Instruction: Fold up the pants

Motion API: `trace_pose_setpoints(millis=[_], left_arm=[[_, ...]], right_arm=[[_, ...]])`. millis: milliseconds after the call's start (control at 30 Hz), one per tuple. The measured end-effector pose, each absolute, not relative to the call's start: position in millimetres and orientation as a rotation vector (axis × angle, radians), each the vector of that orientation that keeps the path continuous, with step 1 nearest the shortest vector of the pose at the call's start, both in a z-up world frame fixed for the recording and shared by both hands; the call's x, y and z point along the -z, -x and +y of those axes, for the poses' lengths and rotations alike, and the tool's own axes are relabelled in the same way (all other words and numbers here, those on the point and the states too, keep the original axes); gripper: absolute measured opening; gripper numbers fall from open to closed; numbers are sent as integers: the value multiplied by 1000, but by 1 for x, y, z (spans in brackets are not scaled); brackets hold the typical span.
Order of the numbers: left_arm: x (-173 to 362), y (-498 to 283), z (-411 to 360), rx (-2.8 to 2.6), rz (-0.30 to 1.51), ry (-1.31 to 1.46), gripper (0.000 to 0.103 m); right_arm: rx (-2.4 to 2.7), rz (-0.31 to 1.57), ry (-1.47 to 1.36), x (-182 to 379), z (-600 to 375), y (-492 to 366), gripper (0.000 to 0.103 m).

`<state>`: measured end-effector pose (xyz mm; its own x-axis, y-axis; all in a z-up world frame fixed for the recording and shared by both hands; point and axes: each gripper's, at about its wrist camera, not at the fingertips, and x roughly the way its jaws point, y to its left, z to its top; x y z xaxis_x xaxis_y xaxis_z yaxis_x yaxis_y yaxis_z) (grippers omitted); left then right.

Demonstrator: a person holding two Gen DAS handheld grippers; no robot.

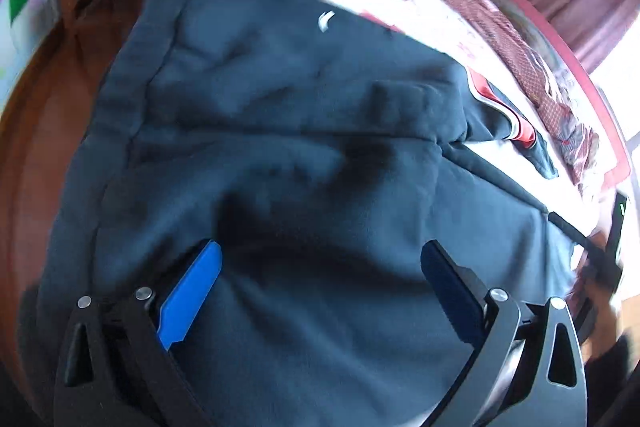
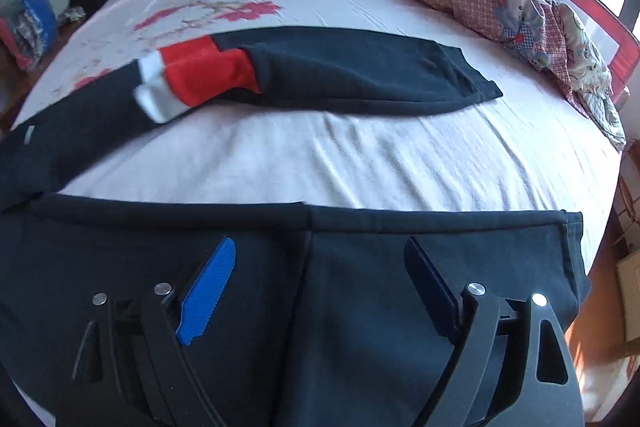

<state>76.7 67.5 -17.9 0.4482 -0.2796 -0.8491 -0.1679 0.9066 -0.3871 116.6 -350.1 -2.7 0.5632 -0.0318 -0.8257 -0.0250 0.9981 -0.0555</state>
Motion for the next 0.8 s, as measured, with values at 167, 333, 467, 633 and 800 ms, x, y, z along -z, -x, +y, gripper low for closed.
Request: trace_pose_setpoints(millis=[167,333,467,633,800], left_arm=[[-18,-67,80,88,1033,472,101],[9,-98,99,51,1093,476,101],[28,-126,102,-30,1143,424,101],[29,-146,102,-124,1210,371,100],[27,-134,114,-111,1213,348,86]], right_arm=[[-202,949,149,-8,-281,-59,86],[-295,930,64,-12,-235,-67,86],[-379,904,69,-13,-173,-107,86],[-389,939,282,23,-84,-156,86],[-295,938,352,52,-61,-190,98]])
